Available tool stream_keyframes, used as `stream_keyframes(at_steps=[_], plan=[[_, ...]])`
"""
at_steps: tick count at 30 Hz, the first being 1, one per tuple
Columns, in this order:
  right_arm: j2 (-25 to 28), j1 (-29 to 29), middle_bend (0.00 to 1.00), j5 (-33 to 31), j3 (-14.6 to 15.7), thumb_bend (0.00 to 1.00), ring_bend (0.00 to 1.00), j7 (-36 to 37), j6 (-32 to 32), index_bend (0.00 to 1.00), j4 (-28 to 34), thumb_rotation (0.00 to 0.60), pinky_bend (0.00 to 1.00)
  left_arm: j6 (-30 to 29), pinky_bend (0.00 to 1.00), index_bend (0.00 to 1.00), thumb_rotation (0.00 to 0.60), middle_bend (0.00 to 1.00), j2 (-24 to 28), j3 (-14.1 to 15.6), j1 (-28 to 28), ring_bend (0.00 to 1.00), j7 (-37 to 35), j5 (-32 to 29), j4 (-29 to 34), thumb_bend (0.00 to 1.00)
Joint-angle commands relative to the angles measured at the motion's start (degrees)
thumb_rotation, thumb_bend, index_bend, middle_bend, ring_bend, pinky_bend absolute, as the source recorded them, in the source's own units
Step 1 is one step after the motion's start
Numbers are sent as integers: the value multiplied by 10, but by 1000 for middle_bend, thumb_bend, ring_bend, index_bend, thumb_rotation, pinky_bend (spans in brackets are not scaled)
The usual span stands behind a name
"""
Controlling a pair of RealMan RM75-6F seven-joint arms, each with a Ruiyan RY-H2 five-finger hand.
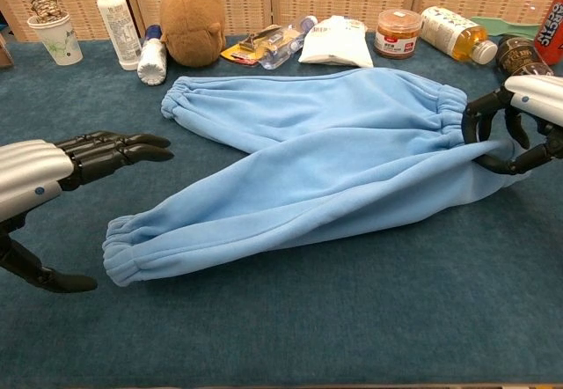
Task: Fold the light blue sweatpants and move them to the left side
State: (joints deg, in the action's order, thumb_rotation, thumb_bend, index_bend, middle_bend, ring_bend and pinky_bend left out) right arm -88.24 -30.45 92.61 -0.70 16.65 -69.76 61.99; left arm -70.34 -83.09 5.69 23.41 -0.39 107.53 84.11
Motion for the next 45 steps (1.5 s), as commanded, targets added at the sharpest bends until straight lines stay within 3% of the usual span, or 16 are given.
stream_keyframes(at_steps=[1,12,15,18,20,26,35,45], plan=[[2,0,500,-2,-1,836,467,-2,1,673,3,600,654,9,0,0,600,0,-10,2,4,0,9,-7,3,30],[7,2,500,-11,-4,840,467,2,5,673,8,600,654,27,4,0,600,0,-72,-8,9,0,56,-37,-18,36],[8,3,500,-11,-3,842,467,4,6,673,9,600,654,29,40,0,600,0,-88,-12,9,0,72,-47,-25,81],[9,4,502,-10,-2,869,467,6,5,672,7,600,654,11,125,149,600,132,-106,-24,1,97,93,-61,-29,209],[10,5,503,-11,-2,881,467,10,4,673,6,600,654,-4,222,333,600,318,-116,-25,-3,260,92,-58,-40,272],[13,7,503,-16,-1,881,467,34,11,673,5,600,655,-46,382,537,600,488,-134,-25,-9,456,43,-51,-72,392],[11,7,503,-11,1,882,467,40,8,673,0,600,655,-42,487,672,600,596,-140,-29,-5,576,21,-71,-77,526],[42,-9,505,-19,-20,881,468,42,14,675,41,600,655,-44,489,705,600,625,-103,-72,12,587,-11,-111,-46,531]])
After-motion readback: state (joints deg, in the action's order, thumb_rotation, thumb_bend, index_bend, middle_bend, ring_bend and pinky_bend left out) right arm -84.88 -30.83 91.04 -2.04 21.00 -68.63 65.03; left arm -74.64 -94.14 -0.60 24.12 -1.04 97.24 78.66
